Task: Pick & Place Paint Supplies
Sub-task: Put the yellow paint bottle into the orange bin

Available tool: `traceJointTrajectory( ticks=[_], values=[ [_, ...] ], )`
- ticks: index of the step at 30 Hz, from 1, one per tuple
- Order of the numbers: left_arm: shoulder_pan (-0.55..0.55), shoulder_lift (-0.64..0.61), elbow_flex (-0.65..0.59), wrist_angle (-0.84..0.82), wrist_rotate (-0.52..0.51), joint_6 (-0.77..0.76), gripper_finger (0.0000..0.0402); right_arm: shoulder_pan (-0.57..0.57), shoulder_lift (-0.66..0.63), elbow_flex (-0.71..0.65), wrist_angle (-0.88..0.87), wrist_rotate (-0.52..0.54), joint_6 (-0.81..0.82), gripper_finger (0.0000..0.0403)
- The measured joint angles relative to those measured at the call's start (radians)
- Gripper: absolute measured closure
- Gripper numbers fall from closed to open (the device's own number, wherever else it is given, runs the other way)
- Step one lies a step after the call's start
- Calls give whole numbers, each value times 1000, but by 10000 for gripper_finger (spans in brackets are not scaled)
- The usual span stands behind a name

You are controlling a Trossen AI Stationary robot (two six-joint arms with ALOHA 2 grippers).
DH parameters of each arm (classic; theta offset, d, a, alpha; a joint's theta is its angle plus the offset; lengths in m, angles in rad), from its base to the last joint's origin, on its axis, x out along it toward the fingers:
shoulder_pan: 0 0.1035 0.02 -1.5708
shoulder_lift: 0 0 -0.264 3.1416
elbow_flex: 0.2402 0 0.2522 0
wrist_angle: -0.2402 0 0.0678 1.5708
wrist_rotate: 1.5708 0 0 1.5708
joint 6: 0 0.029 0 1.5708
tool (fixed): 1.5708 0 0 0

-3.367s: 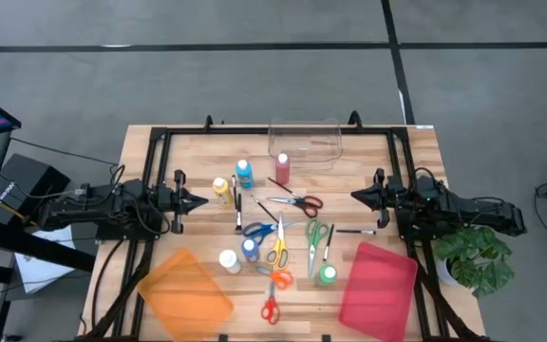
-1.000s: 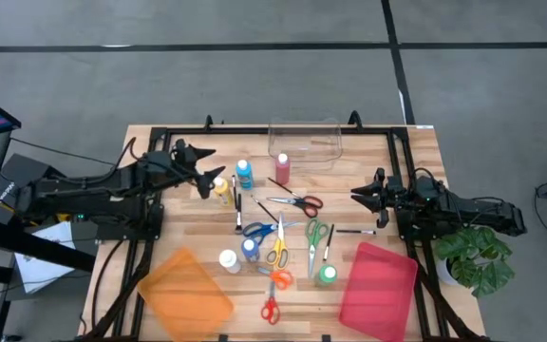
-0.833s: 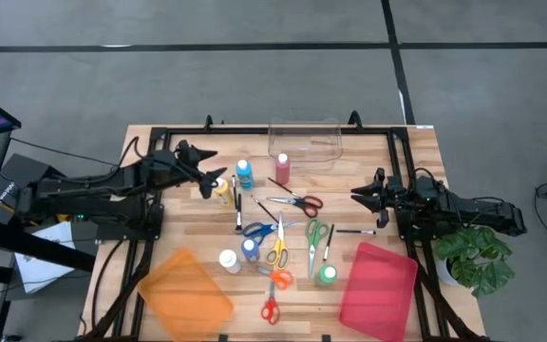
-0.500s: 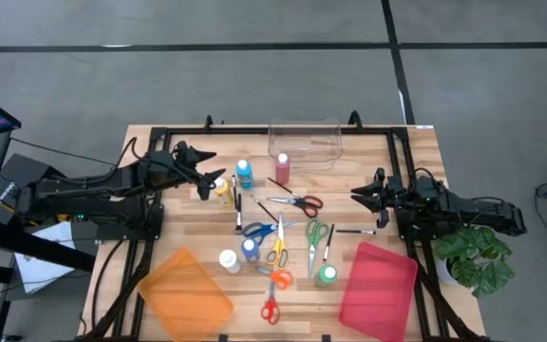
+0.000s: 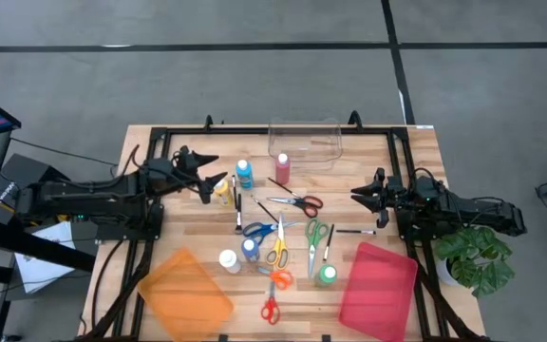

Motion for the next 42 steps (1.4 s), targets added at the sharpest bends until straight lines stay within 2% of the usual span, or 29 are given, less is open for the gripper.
traceJointTrajectory(
  ticks=[6,18,23,35,42],
  values=[
    [0,-1,-55,51,16,2,112,0,0,0,0,0,0,314],
    [0,-7,-81,29,24,24,112,0,0,0,-1,0,8,314],
    [0,-7,-127,53,97,22,112,0,0,0,0,0,8,314],
    [0,-51,-250,177,77,13,112,0,0,0,-1,0,8,314],
    [0,-51,-264,201,76,9,114,0,0,0,-1,-1,8,314]
  ],
)
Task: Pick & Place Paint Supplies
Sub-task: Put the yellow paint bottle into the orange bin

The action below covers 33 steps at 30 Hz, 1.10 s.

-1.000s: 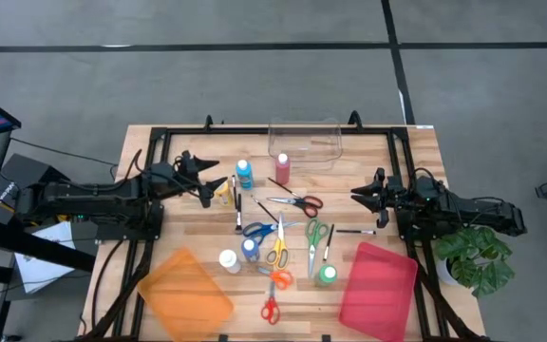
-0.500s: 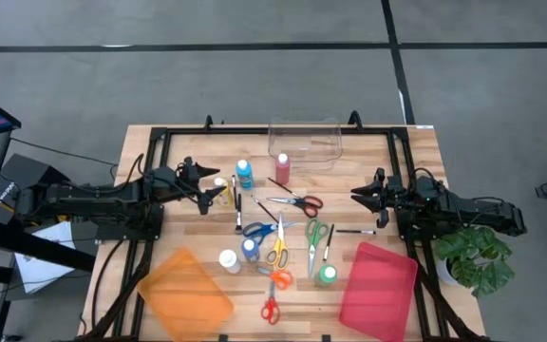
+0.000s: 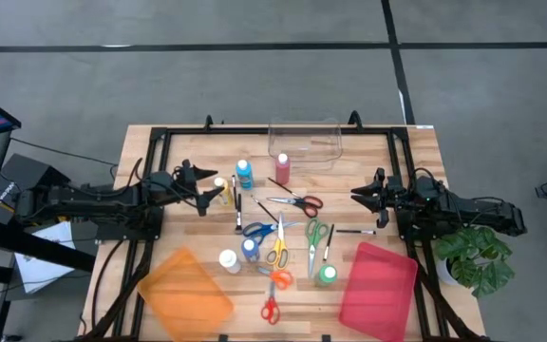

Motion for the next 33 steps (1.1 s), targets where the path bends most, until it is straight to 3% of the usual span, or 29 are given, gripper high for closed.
traceJointTrajectory(
  ticks=[4,17,33],
  values=[
    [0,8,0,-2,4,0,140,0,0,0,0,0,0,314],
    [0,75,1,52,15,2,290,0,0,0,-13,0,0,314],
    [0,74,-1,121,19,-29,292,0,0,0,-16,-3,0,314]
  ],
)
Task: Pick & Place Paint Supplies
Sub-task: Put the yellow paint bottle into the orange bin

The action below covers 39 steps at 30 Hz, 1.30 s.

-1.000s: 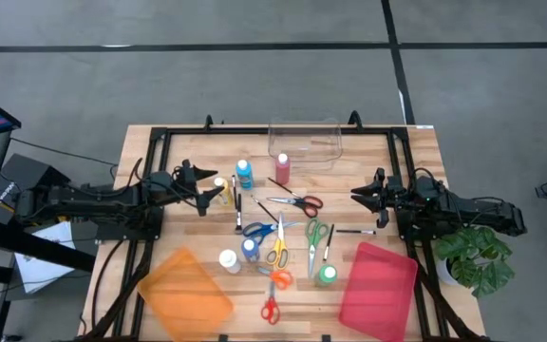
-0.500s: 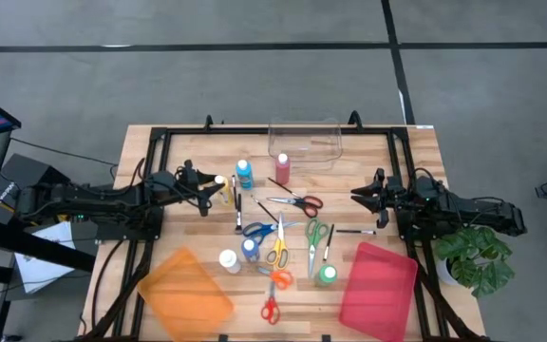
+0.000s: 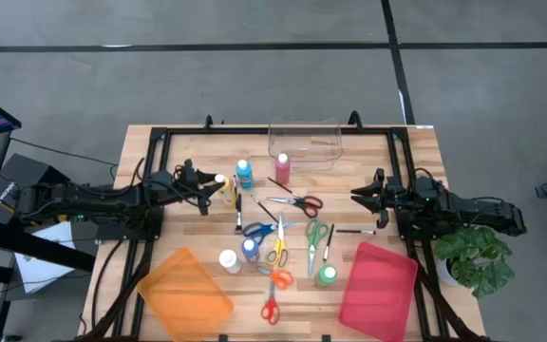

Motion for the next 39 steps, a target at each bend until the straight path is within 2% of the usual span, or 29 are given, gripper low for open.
traceJointTrajectory(
  ticks=[20,39],
  values=[
    [-1,0,118,-6,22,5,292,0,0,0,1,0,0,314],
    [-152,-1,243,-11,42,13,292,0,0,0,1,0,0,314]
  ],
)
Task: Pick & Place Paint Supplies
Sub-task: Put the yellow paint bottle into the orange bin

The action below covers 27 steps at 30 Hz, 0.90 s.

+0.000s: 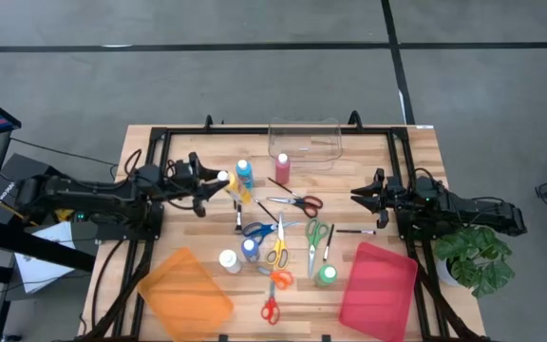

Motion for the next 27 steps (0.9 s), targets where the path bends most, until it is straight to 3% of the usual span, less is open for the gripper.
traceJointTrajectory(
  ticks=[6,15,27],
  values=[
    [-55,0,32,-11,-1,1,292,0,0,0,0,0,0,314],
    [-196,0,103,-161,-5,-8,292,0,0,0,0,0,0,314],
    [-376,0,170,-169,-69,6,292,0,0,0,0,0,3,314]
  ],
)
